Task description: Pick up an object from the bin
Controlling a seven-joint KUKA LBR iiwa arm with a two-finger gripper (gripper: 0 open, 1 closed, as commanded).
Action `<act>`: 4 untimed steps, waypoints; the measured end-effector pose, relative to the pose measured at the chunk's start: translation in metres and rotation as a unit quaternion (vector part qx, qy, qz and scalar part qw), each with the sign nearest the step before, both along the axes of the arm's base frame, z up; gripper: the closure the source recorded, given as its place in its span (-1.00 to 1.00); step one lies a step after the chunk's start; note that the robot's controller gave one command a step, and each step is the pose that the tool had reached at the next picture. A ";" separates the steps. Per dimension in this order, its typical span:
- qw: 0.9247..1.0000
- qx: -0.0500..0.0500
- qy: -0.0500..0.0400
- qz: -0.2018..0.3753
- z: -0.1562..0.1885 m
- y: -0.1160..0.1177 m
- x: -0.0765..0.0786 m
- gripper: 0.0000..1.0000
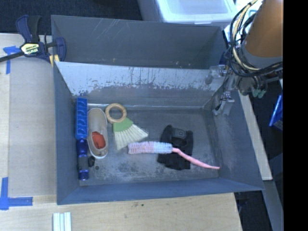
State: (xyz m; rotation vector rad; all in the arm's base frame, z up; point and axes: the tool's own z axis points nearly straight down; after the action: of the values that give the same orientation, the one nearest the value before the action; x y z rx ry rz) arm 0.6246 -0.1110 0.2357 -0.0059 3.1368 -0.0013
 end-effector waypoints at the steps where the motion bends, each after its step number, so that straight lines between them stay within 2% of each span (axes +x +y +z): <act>1: 1.000 0.000 0.000 0.000 0.000 0.000 0.000 -1.00; 2: 1.000 -0.002 -0.005 -0.003 -0.032 0.018 0.000 -1.00; 3: 0.999 0.002 0.002 0.033 -0.051 0.019 -0.011 -1.00; 4: 1.000 0.001 -0.004 -0.010 -0.009 0.042 -0.023 -1.00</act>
Offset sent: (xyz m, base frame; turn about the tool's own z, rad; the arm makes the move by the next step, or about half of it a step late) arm -0.0029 0.0394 -0.0676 0.0039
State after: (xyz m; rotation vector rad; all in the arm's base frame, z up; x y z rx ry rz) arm 0.6019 -0.0692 0.2272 0.0266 3.1288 0.0016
